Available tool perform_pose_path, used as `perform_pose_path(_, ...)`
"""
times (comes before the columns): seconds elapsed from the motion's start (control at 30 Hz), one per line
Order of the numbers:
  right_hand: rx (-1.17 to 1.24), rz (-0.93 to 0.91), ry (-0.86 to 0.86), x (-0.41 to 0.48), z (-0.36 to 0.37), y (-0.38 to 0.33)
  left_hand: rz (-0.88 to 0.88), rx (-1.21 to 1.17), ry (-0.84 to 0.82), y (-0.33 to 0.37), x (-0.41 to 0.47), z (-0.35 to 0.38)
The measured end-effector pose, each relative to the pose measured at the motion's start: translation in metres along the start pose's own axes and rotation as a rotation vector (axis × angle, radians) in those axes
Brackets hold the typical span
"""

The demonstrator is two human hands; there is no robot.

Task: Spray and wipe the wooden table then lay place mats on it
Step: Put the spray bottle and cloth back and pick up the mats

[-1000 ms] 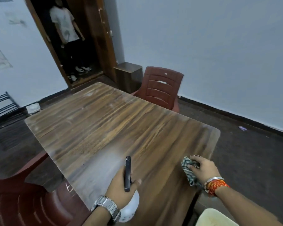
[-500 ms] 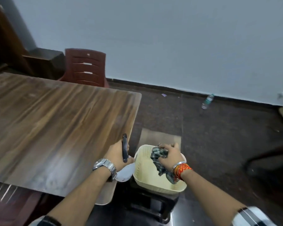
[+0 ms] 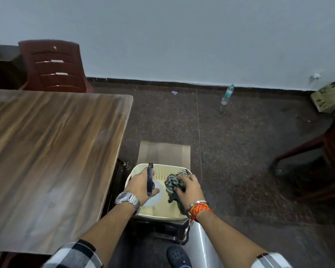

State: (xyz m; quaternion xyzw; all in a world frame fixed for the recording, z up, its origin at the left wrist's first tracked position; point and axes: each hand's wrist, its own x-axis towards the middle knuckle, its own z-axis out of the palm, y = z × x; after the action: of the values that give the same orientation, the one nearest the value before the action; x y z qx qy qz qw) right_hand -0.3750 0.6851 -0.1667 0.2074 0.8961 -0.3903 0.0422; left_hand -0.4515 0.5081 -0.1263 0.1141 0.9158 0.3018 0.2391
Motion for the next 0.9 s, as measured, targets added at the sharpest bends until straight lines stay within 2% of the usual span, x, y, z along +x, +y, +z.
perform_pose_path(0.27, -0.003, 0.039, -0.158, 0.034, 0.047, 0.036, -0.148, 0.034, -0.024, -0.038, 0.056, 0.052)
perform_pose_path(0.4, -0.076, 0.085, -0.204, 0.043, 0.07, 0.056, -0.079, 0.298, -0.157, -0.057, 0.071, 0.071)
perform_pose_path(0.47, -0.136, 0.107, -0.223, 0.047, 0.077, 0.064, -0.117, 0.235, -0.093, -0.063, 0.078, 0.08)
perform_pose_path(0.53, -0.187, 0.103, -0.26, 0.05, 0.081, 0.071, -0.004, 0.345, -0.167, -0.075, 0.087, 0.091)
perform_pose_path(0.57, -0.209, 0.099, -0.277, 0.051, 0.082, 0.072, -0.018, 0.373, -0.16, -0.076, 0.09, 0.092)
perform_pose_path(0.6, -0.231, 0.093, -0.291, 0.052, 0.082, 0.074, -0.081, 0.268, -0.167, -0.077, 0.089, 0.092)
perform_pose_path(0.73, -0.267, 0.072, -0.322, 0.054, 0.082, 0.075, -0.131, 0.183, -0.162, -0.071, 0.082, 0.082)
perform_pose_path(0.9, -0.251, 0.009, -0.353, 0.05, 0.068, 0.066, -0.305, 0.261, -0.185, -0.064, 0.067, 0.061)
